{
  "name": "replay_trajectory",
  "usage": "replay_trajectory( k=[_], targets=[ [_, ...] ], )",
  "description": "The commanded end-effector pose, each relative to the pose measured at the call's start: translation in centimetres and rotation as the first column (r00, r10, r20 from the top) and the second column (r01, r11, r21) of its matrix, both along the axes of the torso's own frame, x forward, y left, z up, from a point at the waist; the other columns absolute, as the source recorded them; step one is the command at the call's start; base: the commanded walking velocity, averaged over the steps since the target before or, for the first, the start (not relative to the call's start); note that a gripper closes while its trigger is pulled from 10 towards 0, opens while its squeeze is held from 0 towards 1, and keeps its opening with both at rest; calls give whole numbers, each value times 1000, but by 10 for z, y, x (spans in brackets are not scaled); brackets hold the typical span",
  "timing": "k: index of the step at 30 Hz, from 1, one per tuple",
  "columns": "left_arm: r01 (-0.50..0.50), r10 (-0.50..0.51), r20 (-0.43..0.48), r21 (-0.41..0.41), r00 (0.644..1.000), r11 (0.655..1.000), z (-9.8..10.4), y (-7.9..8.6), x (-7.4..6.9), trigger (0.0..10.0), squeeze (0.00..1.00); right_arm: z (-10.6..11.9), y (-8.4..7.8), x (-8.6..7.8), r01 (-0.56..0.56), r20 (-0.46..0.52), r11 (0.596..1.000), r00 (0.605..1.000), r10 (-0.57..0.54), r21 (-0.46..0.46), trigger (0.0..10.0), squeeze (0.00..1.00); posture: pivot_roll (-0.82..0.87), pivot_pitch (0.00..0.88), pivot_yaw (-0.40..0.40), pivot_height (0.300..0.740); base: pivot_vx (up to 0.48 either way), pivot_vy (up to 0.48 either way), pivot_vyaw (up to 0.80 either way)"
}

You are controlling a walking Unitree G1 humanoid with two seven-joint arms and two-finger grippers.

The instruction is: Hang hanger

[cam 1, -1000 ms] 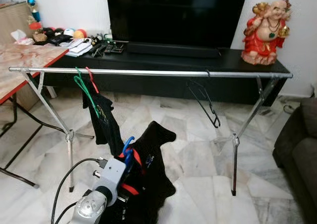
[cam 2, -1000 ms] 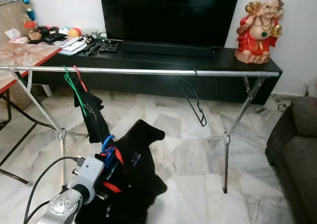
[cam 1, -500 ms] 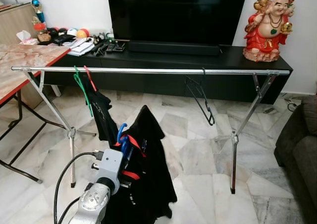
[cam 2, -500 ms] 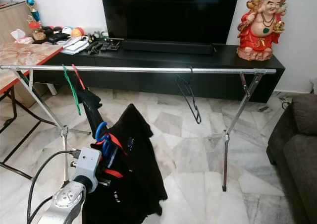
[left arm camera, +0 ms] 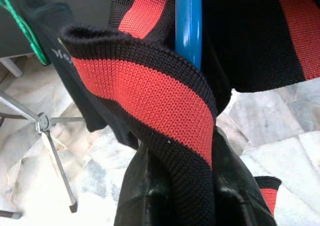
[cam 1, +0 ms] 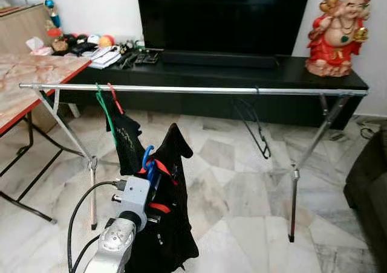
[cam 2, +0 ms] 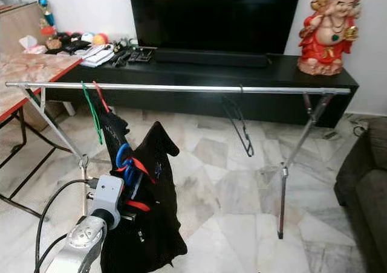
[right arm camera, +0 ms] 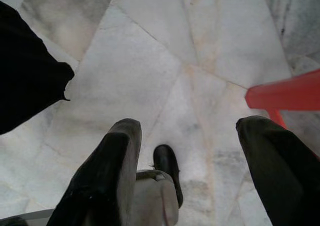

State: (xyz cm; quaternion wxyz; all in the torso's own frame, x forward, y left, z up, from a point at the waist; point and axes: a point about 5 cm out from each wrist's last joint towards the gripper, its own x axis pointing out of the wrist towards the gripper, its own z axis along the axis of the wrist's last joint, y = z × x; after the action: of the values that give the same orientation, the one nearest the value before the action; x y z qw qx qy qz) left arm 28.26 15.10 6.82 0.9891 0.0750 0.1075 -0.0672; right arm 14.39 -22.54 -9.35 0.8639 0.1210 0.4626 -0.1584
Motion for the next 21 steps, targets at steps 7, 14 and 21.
replay_trajectory(
  k=[7,14,21],
  targets=[
    [5,-5,49,1,999,1000,8,0,6,10000,0,0,2,0,-7,10,1000,1000,7,17,10000,0,-59,0,36,740,331,0,0],
    [16,-16,44,1,999,1000,7,-2,7,10000,0,0,2,0,-35,5,999,999,35,5,10000,0,-70,0,38,740,355,0,0],
    [41,-40,49,-4,998,999,7,-9,8,10000,0,0,-1,0,-43,0,999,999,43,-4,10000,0,-69,0,21,740,361,0,0]
  ],
)
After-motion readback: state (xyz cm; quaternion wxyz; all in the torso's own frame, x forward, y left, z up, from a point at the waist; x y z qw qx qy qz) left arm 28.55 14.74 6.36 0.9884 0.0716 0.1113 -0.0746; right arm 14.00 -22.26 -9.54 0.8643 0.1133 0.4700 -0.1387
